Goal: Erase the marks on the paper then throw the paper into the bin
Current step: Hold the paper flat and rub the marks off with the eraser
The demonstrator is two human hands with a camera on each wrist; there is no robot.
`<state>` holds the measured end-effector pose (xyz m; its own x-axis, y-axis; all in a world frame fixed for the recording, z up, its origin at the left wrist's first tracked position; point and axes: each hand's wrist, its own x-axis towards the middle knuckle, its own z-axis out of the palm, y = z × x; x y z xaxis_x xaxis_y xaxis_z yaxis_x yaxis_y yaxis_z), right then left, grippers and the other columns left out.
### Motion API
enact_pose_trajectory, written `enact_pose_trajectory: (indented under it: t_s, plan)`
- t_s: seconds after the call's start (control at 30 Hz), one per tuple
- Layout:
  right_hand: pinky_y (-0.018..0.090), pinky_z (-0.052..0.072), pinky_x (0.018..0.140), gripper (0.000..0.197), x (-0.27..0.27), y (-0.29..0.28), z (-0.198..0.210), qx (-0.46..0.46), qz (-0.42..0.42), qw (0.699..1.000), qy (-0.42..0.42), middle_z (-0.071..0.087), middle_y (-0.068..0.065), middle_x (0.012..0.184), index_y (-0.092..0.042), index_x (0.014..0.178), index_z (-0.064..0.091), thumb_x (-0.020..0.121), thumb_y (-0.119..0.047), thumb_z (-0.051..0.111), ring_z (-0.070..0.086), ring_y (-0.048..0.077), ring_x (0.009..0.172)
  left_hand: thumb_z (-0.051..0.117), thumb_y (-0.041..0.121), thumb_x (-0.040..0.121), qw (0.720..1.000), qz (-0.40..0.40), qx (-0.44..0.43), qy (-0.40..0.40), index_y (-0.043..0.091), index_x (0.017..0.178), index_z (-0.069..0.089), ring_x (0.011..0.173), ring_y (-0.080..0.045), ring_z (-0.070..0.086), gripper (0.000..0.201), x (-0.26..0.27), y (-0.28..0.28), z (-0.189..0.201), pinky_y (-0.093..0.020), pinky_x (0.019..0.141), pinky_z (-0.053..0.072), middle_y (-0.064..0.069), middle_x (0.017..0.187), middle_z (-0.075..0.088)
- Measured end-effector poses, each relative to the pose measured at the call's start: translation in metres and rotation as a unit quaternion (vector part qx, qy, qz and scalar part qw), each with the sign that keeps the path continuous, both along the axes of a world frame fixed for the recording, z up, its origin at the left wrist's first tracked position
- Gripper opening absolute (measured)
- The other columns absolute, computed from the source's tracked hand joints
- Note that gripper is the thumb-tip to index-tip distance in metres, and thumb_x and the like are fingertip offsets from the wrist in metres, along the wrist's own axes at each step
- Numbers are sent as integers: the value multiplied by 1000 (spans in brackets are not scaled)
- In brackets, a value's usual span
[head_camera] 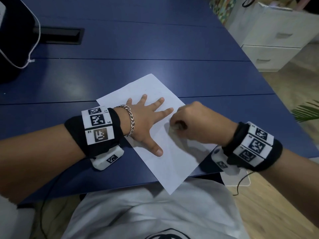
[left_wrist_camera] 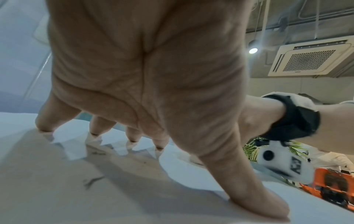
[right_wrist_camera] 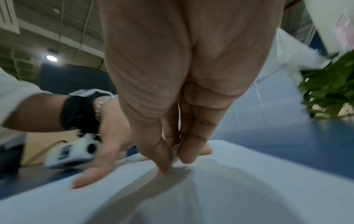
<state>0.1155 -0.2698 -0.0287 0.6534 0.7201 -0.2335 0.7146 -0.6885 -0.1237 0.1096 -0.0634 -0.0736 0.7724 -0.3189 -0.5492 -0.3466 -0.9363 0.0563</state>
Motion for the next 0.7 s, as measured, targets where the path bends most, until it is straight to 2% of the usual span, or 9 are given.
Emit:
enact_pose_trajectory:
  t_s: [0.1, 0.17, 0.23, 0.33, 0.43, 0.53, 0.63, 0.7]
  plan:
    - [46, 54, 66, 11, -7, 2, -3, 11, -16, 1000, -20, 58, -1, 71, -18, 74, 61, 85, -19, 58, 55, 25, 66, 62, 104, 46, 1000, 0, 7, 0, 58, 152, -31, 157, -45, -23, 148, 1, -1, 0, -77, 120, 5, 13, 168, -36]
    - [42, 52, 65, 15, -26, 7, -5, 13, 16, 1000, 21, 55, -2, 73, -20, 73, 54, 88, -18, 56, 54, 25, 68, 62, 104, 48, 1000, 0, 11, 1, 57, 152, -30, 157, -45, -23, 147, 0, -1, 1, -77, 120, 4, 13, 167, -37]
    - [42, 52, 66, 13, -24, 4, -4, -3, 26, 999, 37, 58, 0, 74, -17, 76, 59, 88, -19, 57, 56, 26, 69, 63, 103, 50, 1000, 1, 10, 4, 57, 153, -30, 156, -45, -24, 146, 0, -2, 2, -76, 120, 3, 13, 167, -37]
    - [46, 56, 68, 8, 3, -10, -4, 17, -39, 999, -7, 64, -1, 73, -19, 81, 68, 85, -20, 60, 59, 26, 69, 62, 104, 49, 1000, 3, 9, 4, 58, 152, -31, 157, -44, -24, 146, 0, -1, 2, -76, 120, 3, 14, 167, -37]
    - [44, 55, 67, 10, -11, -6, -7, 20, -29, 999, -18, 59, -1, 75, -18, 77, 62, 86, -21, 58, 55, 25, 68, 62, 103, 49, 1000, 4, 13, 5, 57, 152, -31, 157, -44, -24, 146, 0, -1, 2, -76, 121, 3, 14, 167, -37]
    - [40, 51, 66, 14, -34, 5, -5, 3, 34, 999, 40, 58, 0, 75, -17, 77, 63, 89, -18, 55, 55, 25, 69, 61, 104, 48, 1000, 0, 16, 4, 57, 152, -32, 156, -44, -25, 147, 0, -2, 2, -76, 120, 4, 14, 166, -39]
    - [45, 54, 68, 13, -4, 3, -1, -5, -10, 1000, -7, 60, 1, 73, -16, 76, 64, 87, -18, 57, 56, 25, 68, 61, 105, 47, 1000, -1, 12, 6, 57, 151, -32, 156, -44, -24, 147, 1, -1, 1, -77, 120, 5, 14, 167, -38]
    - [44, 53, 68, 11, 4, 1, -2, 12, -26, 999, -26, 57, -3, 72, -16, 77, 63, 87, -18, 58, 56, 25, 68, 60, 105, 45, 1000, -2, 12, 3, 58, 151, -32, 157, -44, -23, 148, 1, 0, 1, -77, 120, 5, 14, 167, -37]
